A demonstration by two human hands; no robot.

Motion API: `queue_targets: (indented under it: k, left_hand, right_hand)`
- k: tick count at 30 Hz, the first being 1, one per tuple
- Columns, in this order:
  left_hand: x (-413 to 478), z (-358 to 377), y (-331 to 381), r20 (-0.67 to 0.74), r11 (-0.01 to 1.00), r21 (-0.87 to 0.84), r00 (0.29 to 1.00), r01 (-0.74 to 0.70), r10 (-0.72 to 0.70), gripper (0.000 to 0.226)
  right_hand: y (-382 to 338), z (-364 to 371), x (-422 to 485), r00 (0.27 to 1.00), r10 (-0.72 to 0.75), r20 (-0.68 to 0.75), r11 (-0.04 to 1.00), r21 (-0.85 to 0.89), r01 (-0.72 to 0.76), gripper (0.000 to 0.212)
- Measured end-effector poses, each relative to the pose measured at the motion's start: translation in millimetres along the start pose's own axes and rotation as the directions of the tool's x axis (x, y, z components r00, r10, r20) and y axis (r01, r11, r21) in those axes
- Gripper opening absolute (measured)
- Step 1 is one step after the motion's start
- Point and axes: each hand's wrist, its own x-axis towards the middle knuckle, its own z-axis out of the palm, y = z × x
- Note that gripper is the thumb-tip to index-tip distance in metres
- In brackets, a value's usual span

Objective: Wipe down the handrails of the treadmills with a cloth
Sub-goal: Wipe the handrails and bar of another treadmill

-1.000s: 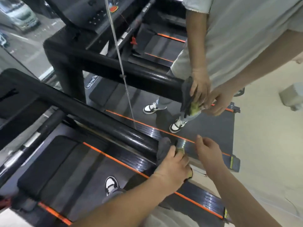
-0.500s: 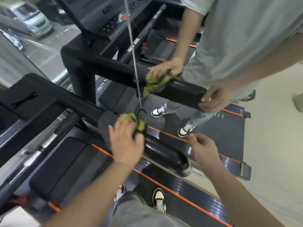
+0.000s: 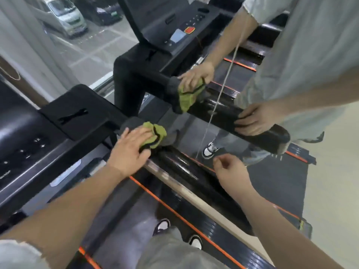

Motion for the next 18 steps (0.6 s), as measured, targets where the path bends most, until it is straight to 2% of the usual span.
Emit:
queue_targets:
  k: [2, 4, 5, 7, 8, 10, 12, 14, 16, 18]
  left_hand:
    - [21, -14, -6, -0.019, 0.987, 0.013, 0.987, 0.160, -0.159, 0.061]
    - [26, -1, 36, -0.046, 0.975, 0.009, 0.974, 0.224, -0.223, 0.055]
    - [19, 14, 68, -0.050, 0.984, 0.001, 0.983, 0.178, -0.178, 0.050]
    - [-9, 44, 136, 0.026, 0.996, -0.069, 0.998, -0.057, 0.059, 0.041]
    - [-22, 52, 159, 0.079, 0.973, -0.126, 0.976, -0.193, 0.204, 0.040]
    - [-19, 54, 166, 0.164, 0.892, -0.202, 0.884, -0.404, 0.438, 0.043]
    - [3, 42, 135, 0.195, 0.854, -0.131, 0.831, -0.503, 0.520, 0.048]
    - [32, 21, 95, 0.251, 0.910, 0.015, 0.882, -0.415, 0.398, 0.051]
    - [57, 0, 74, 0.331, 0.967, 0.165, 0.934, -0.195, 0.132, 0.051]
    - [66, 0, 91, 0.386, 0.974, 0.218, 0.922, -0.063, -0.027, 0.047]
  right_hand:
    - [-8, 11, -1, 1.000, -0.011, 0.002, 0.999, -0.041, 0.011, 0.019]
    - [-7, 11, -1, 1.000, 0.009, -0.024, 0.997, -0.072, -0.010, 0.018]
    - [-5, 8, -1, 0.999, 0.031, -0.039, 0.997, -0.075, -0.034, 0.017]
    - [1, 2, -1, 0.992, 0.090, -0.085, 0.993, -0.069, -0.096, 0.016]
    - [4, -2, -1, 0.986, 0.125, -0.114, 0.990, -0.055, -0.132, 0.015]
    - [11, -12, -5, 0.968, 0.186, -0.168, 0.981, -0.021, -0.193, 0.015]
    - [19, -21, -11, 0.954, 0.221, -0.200, 0.974, 0.000, -0.226, 0.016]
    - [28, -29, -21, 0.944, 0.245, -0.220, 0.969, 0.036, -0.243, 0.020]
    - [36, -34, -32, 0.941, 0.252, -0.225, 0.968, 0.065, -0.244, 0.022]
    - [45, -40, -43, 0.934, 0.273, -0.229, 0.962, 0.093, -0.259, 0.020]
